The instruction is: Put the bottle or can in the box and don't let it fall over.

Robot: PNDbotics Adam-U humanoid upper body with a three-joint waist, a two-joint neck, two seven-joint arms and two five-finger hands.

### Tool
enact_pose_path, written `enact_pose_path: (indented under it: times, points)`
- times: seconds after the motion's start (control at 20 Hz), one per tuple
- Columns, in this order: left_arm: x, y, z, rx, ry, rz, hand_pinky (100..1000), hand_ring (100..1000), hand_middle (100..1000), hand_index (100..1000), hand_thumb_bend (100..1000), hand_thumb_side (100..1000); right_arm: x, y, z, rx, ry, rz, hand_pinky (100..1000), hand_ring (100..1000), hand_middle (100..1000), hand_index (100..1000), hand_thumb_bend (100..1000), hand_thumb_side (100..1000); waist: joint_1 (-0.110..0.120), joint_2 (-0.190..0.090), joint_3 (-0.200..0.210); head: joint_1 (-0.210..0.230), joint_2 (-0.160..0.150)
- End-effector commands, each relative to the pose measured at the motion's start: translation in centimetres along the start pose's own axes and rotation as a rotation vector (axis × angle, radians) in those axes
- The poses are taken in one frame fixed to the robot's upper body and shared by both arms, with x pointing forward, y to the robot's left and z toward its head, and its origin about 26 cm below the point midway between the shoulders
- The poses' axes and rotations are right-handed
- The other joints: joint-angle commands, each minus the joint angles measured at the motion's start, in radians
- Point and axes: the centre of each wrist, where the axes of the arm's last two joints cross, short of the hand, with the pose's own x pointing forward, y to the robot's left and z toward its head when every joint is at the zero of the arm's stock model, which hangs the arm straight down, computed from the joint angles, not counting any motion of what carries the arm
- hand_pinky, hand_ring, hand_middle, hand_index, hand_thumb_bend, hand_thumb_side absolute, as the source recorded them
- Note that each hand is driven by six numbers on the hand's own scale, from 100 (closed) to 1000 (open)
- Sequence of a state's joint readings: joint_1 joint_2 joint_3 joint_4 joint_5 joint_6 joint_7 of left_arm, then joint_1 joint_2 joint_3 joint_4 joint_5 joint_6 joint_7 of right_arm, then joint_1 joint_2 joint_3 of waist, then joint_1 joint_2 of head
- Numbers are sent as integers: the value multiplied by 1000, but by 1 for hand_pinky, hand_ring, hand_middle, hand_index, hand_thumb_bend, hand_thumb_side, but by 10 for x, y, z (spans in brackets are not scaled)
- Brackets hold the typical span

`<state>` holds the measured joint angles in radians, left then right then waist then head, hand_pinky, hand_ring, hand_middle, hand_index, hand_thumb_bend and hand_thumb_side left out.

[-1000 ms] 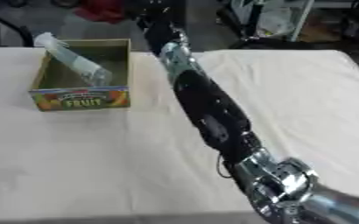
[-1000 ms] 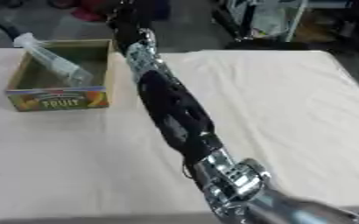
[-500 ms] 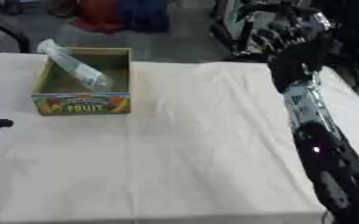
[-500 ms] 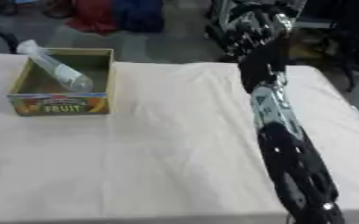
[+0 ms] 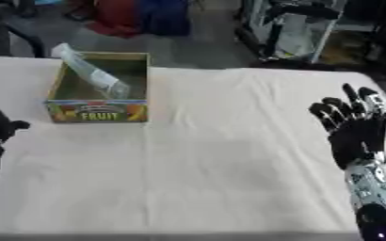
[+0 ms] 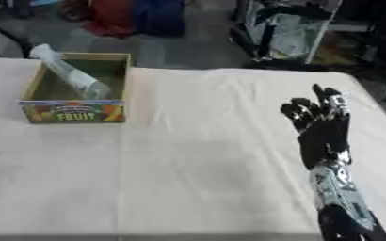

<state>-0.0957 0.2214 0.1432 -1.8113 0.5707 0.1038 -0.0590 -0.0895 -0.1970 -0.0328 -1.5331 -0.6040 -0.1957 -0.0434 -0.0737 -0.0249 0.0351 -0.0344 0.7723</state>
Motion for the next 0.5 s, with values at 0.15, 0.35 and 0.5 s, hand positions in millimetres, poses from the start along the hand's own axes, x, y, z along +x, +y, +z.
enact_pose_path:
  times: [0.15,0.35,0.5]
  points:
    - [7,4,-1,-3,-9,-30,520,288,336,946,510,1000,-8,-3,11,7,31,59,802,651,572,1000,100,853,10,-9,-8,24,-2]
    - [6,4,0,-7,0,-32,523,290,337,945,501,1000,-8,-4,12,52,25,181,843,748,675,1000,100,877,12,-10,-7,27,-2]
    - [5,4,0,-4,12,-50,534,294,337,935,479,1000,-4,-4,11,87,1,293,935,942,913,959,100,873,13,-8,-9,29,-2]
